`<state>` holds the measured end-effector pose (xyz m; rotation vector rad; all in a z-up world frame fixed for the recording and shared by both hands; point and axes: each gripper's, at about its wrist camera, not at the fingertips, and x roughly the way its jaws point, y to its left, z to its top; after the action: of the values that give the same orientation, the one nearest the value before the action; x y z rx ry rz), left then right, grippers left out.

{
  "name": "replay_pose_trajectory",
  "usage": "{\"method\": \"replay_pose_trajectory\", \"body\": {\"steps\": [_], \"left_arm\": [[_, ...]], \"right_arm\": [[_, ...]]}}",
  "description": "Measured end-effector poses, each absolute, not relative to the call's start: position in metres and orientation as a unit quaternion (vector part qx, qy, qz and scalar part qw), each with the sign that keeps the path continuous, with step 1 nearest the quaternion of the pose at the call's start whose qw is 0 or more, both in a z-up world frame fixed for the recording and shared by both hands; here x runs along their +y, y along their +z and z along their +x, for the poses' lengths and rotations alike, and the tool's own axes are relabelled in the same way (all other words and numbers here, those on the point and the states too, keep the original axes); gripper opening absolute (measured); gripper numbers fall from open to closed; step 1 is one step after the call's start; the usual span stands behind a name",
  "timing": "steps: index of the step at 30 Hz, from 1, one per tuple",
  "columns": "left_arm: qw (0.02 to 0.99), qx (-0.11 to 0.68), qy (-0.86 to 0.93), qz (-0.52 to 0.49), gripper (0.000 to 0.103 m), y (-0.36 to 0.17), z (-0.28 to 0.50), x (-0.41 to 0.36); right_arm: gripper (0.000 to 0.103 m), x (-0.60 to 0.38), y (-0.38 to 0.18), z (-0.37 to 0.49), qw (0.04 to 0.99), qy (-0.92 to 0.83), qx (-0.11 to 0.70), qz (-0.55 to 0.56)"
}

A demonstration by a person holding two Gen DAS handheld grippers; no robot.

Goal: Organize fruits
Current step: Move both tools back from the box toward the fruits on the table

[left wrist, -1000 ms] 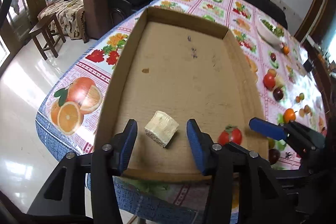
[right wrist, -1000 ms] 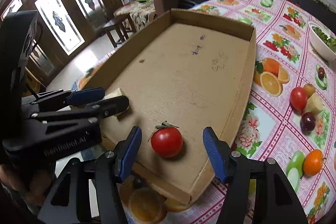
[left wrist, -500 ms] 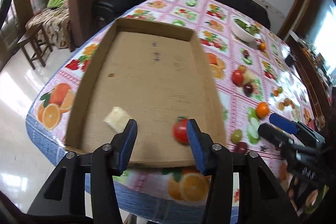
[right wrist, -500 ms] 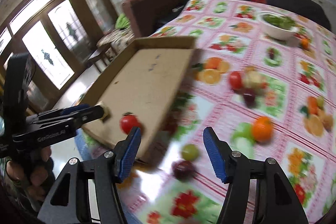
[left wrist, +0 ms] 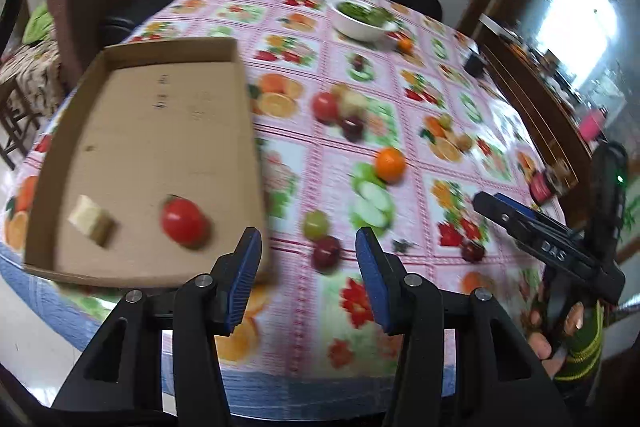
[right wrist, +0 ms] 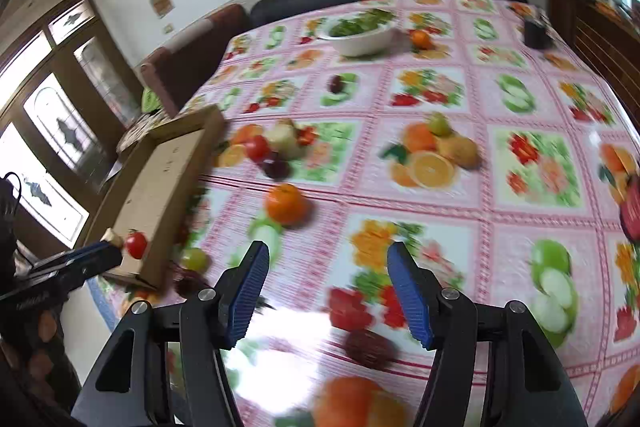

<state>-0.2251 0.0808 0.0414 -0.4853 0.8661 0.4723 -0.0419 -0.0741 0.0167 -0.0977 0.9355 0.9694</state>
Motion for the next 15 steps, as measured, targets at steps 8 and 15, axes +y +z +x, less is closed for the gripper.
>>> {"method": "replay_pose_trajectory", "body": {"steps": [8, 15], "left_arm": [[0.852, 0.435, 0.188, -0.224, 0.047, 0.032, -0.206, 0.051], [0.851, 0.444, 0.178, -0.217, 0.047, 0.026, -0.196, 0.043]], "right_arm": [[0.064, -0.106, 0.008, -0.031, 0.791, 0.423, 0.44, -0.031], [0.064, -0.12, 0.002, -0.034, 0.793, 0.417, 0.443, -0.034]]}}
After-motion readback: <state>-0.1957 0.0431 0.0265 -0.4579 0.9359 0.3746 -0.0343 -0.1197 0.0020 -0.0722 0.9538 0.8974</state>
